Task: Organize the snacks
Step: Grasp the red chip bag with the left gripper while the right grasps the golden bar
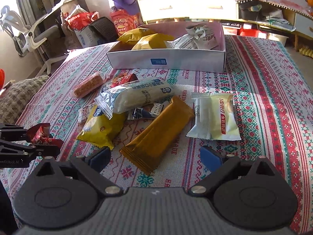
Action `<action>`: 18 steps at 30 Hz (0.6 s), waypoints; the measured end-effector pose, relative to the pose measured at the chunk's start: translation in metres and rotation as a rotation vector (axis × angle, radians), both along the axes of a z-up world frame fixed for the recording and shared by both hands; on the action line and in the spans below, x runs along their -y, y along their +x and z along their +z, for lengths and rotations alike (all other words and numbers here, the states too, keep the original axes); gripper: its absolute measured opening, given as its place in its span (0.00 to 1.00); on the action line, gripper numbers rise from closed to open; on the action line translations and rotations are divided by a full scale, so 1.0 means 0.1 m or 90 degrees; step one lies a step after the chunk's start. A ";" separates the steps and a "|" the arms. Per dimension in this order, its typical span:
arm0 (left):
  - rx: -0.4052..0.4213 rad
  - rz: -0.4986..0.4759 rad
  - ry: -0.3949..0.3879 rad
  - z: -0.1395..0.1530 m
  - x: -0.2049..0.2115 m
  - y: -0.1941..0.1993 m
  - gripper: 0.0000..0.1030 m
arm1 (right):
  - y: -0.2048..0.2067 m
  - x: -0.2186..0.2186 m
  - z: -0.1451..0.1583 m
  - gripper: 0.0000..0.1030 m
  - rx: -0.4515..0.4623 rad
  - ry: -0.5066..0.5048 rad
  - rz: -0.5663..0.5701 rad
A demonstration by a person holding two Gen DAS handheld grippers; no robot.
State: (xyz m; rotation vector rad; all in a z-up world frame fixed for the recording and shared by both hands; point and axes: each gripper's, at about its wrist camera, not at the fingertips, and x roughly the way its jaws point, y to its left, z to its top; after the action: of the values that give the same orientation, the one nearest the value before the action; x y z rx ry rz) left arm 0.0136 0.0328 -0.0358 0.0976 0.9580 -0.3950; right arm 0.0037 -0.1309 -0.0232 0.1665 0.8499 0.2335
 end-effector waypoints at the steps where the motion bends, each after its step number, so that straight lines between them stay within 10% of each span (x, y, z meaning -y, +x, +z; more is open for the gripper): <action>1: 0.002 -0.002 0.000 -0.01 0.01 0.00 0.44 | 0.01 0.00 0.00 0.94 0.001 0.007 -0.002; 18: 0.025 -0.014 0.053 -0.14 0.20 0.09 0.44 | 0.17 -0.12 -0.05 0.61 0.026 -0.099 -0.057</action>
State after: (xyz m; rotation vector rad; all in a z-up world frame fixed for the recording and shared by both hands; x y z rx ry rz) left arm 0.0222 0.0128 -0.0496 0.1914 0.9354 -0.3725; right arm 0.0204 -0.1185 -0.0283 0.0543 0.8148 0.0862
